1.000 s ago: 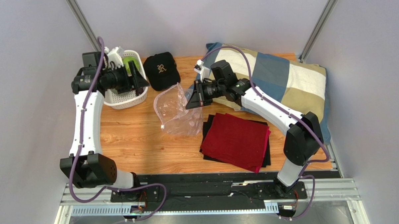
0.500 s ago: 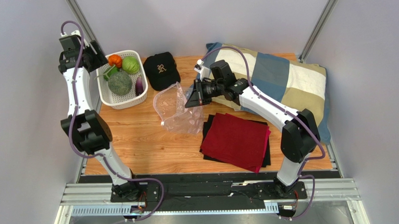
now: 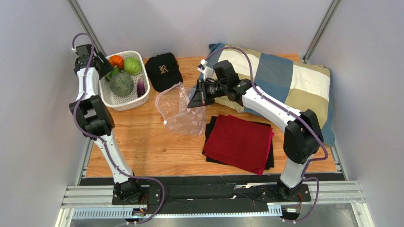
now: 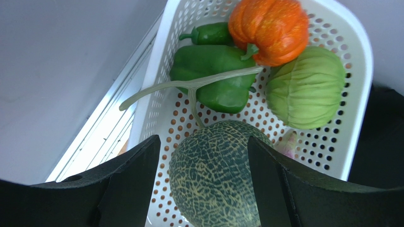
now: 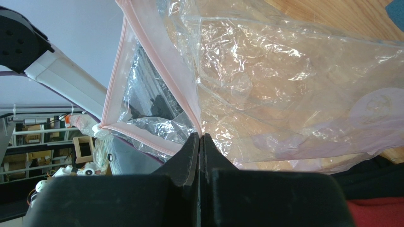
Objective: Place the food in the zip-top bag and seal the zipper
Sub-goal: Pick up the fake fruit from the bin.
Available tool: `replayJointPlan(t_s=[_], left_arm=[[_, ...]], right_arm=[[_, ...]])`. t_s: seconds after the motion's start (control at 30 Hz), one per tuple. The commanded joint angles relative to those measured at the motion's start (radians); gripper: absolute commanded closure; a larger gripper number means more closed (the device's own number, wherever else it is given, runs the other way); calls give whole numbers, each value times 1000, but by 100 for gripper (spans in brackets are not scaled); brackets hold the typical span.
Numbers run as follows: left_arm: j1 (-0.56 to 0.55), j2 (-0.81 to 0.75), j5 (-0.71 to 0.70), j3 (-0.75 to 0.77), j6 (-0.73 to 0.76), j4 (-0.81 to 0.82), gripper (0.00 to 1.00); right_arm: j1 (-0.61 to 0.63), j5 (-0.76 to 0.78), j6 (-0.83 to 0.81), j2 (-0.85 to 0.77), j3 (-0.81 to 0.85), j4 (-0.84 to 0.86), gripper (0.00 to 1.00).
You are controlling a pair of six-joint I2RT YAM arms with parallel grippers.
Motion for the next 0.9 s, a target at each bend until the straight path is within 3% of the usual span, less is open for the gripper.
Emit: replayJointPlan(t_s=[0.0,0.5,0.63,0.73,0.77,0.87], left_arm=[[2,43,-24,43,-47,26,23],[4,199,59,109,-100,39,26],[4,215,96,122,-100,56,34],[4,213,128,123,-112,58,56],[7,209,137,123,-115,56,74],[8,169,203,114,-121,64,100]], right_arm=[[-9,-20,21,10,29,47,100],[-18,-37,42,37,38,46,100],[-28,-39,45,39,37,43,100],[-29,-39,44,40,35,41,100],[-31,-37,44,40,36,43,100],[-31,-36,45,39,38,41,100]])
